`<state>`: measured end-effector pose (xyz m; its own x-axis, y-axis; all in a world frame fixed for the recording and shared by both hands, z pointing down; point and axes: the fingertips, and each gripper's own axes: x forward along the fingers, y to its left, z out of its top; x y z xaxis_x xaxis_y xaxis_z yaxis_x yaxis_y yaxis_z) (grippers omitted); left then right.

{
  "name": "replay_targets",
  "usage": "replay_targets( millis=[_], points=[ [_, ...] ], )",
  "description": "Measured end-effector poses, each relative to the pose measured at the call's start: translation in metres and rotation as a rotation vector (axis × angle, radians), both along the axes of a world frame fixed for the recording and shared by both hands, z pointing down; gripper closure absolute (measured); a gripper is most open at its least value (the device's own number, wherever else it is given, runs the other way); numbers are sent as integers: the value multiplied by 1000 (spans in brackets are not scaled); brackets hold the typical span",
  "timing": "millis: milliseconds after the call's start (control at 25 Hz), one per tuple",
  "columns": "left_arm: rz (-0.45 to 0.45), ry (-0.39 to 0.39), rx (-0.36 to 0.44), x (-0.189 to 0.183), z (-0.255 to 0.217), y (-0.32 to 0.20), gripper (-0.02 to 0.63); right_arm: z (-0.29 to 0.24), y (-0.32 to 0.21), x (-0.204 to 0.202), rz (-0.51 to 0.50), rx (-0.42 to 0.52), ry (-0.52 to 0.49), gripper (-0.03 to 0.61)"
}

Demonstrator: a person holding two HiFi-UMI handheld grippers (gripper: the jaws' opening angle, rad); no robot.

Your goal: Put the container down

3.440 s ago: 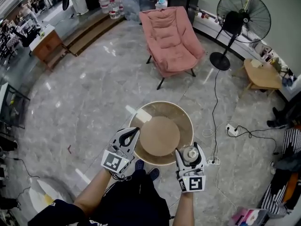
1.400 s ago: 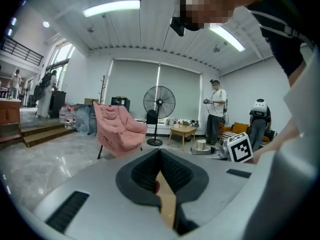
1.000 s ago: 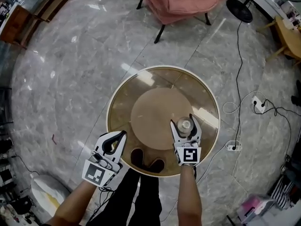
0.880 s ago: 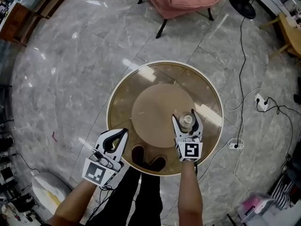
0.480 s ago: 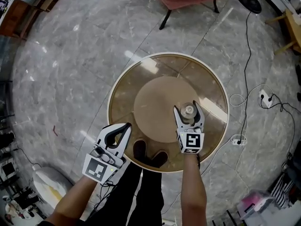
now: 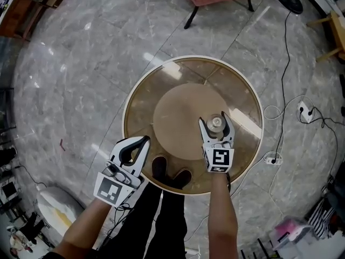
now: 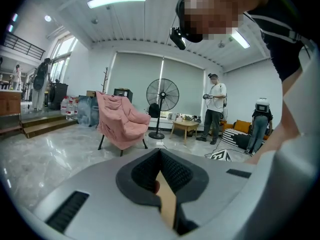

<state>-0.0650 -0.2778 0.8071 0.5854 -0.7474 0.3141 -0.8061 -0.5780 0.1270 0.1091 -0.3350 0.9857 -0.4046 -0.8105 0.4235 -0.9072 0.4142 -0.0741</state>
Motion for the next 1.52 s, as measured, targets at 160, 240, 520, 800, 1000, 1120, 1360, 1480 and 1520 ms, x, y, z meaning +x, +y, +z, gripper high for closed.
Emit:
replay_targets(
  millis=[160, 240, 520, 800, 1000, 1120, 1360, 1480, 1520],
  points=[
    [-1, -2, -4, 0, 2, 2, 588, 0, 1, -1, -3, -3, 0, 229],
    [0, 1, -3, 1, 1, 3, 588, 1, 2, -1, -5, -4, 2, 229],
    [1, 2, -5, 1, 1, 3, 588, 4, 3, -2, -22, -21, 24, 229],
    [0, 5, 1, -1, -1, 8, 588, 9, 11, -1, -33, -59, 70, 229],
    [-1, 0, 2, -4, -1, 11, 588, 13, 12, -6, -46, -84, 93, 229],
    [2, -1, 4, -4, -4, 14, 588, 10, 14, -6, -59, -72, 70, 229],
    [-13, 14, -5, -5, -7, 17, 588, 6, 21, -3, -64, -70, 38, 229],
    [-25, 27, -20, -6, -8, 19, 588, -3, 25, -1, -59, -57, 27, 229],
    [-37, 38, -31, -7, -7, 18, 588, -6, 26, 0, -59, -54, 24, 229]
  ],
)
